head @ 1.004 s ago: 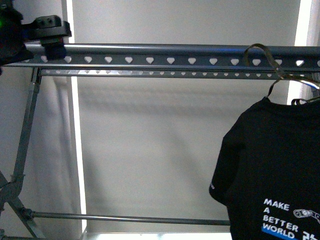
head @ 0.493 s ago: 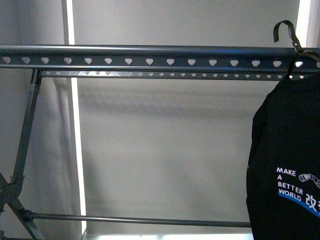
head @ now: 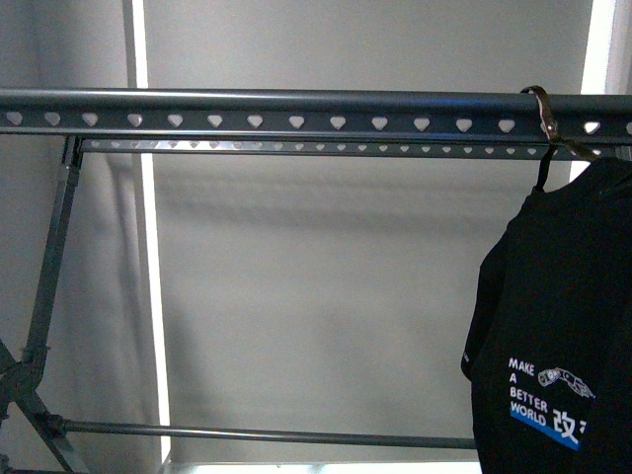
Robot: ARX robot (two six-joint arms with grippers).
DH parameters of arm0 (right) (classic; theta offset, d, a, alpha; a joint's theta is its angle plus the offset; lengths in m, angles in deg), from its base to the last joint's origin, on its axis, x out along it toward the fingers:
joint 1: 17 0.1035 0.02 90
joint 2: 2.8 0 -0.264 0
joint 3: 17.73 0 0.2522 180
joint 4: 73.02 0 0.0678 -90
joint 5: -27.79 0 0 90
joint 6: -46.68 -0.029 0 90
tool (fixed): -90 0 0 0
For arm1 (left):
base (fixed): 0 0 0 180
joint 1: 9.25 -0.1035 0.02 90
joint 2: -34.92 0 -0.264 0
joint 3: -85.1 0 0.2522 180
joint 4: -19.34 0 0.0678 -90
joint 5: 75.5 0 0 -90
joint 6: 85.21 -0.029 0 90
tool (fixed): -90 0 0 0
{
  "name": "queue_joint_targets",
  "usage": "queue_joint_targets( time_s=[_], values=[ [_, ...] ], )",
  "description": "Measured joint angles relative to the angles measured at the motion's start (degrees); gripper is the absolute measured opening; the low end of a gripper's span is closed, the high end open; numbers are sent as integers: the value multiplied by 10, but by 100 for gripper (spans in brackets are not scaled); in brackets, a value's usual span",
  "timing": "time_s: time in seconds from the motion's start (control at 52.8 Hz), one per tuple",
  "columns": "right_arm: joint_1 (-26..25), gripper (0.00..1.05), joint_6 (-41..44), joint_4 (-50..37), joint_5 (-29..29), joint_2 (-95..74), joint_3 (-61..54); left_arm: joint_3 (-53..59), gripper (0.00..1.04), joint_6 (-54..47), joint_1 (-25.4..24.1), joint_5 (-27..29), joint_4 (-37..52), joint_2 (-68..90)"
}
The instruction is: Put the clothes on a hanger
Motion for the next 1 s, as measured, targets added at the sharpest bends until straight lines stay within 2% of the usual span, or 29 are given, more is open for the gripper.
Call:
queue_joint_targets(
  time_s=[0.133, 0.246, 0.36, 0.474, 0.549, 0.625, 0.701, 0.739, 0.758, 0.815, 0.891, 1.004],
  values=[
    [1, 5, 3, -17, 8, 1, -32, 29, 4, 0, 0, 0, -15, -44],
    [5, 25, 32, -47, 52, 17, -65, 48, 4, 0, 0, 0, -35, -82],
    [14, 47, 104, -137, 118, 74, -133, 63, 4, 0, 0, 0, -58, -120],
    [23, 71, 151, -260, 152, 199, -235, 76, 4, 0, 0, 0, -86, -163],
    [28, 82, 155, -293, 163, 264, -283, 81, 4, 0, 0, 0, -101, -181],
    [46, 99, 183, -330, 200, 382, -375, 98, 4, -1, 0, 0, -91, -196],
    [87, 97, 240, -346, 263, 509, -475, 99, 4, -1, 0, 0, -114, -222],
    [99, 94, 273, -305, 291, 554, -493, 99, 4, -1, 0, 0, -127, -235],
    [104, 88, 298, -244, 311, 582, -494, 99, 4, -2, 0, 0, -136, -245],
    [106, 75, 337, -147, 330, 631, -505, 99, 4, -2, 0, 0, -155, -268],
    [106, 64, 355, -134, 334, 651, -543, 99, 4, -2, 0, 0, -176, -289],
    [107, 35, 371, -150, 333, 680, -618, 99, 4, -2, 0, 0, -215, -328]
  ],
)
